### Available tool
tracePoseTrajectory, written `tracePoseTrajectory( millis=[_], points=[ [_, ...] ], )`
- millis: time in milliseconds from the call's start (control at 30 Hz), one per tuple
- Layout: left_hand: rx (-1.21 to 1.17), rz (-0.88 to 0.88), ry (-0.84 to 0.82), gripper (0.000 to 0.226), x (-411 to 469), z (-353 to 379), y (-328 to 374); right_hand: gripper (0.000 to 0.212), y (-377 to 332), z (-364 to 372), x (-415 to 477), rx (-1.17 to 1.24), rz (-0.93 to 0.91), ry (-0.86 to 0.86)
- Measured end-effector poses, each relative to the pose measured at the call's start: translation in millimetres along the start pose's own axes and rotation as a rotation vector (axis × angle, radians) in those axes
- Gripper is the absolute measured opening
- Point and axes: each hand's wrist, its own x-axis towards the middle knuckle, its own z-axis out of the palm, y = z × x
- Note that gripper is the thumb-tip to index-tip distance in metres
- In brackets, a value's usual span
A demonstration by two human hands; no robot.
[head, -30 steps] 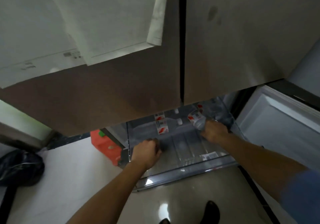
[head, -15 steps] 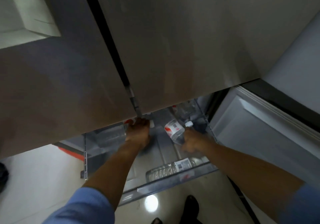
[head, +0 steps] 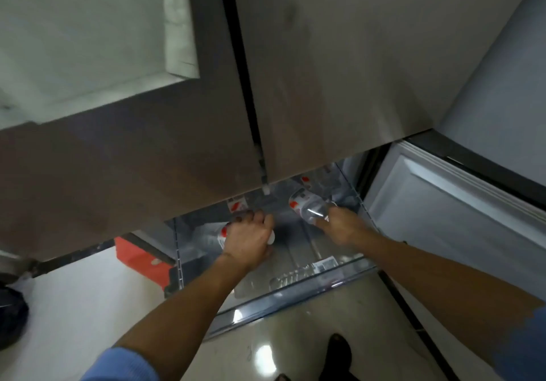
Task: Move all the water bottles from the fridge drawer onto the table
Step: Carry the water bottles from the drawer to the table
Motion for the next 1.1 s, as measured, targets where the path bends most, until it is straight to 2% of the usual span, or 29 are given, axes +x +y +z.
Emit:
tracePoseTrajectory(
  millis=[133,267,433,500,667,867,1000,1100],
  points=[
    [0.021,0.056,0.025,0.044,-35.1,-22.1,-23.3,0.047,-23.0,-13.9,-34.2,-0.132,-0.056,0.216],
    [0.039,0.097,0.167,0.035,-64.1,-38.8,-50.7,0.04,-41.2,-16.6,-65.1,-0.266,-0.155,0.355],
    [0.005,0.003,0.44,0.022,-89.9,-50.8,-68.8,0.041,-53.6,-21.6,-95.8,-0.326,-0.227,0.489],
    [-0.047,-0.035,0.525,0.028,-101.1,-64.7,-67.1,0.039,-58.1,-29.4,-110.2,-0.324,-0.262,0.555],
    [-0.137,-0.138,0.616,0.023,-140.1,-104.4,-67.9,0.038,-81.2,-58.4,-148.8,-0.32,-0.361,0.717],
    [-0.166,-0.333,0.663,0.024,-203.2,-136.2,-58.7,0.037,-112.4,-80.3,-196.5,-0.315,-0.547,0.758],
    [-0.143,-0.471,0.706,0.025,-267.9,-135.7,-37.2,0.035,-120.0,-65.4,-229.9,-0.3,-0.703,0.689],
    [-0.154,-0.643,0.705,0.027,-328.8,-123.4,-11.8,0.034,-120.5,-38.0,-260.6,-0.321,-0.816,0.615]
  ],
)
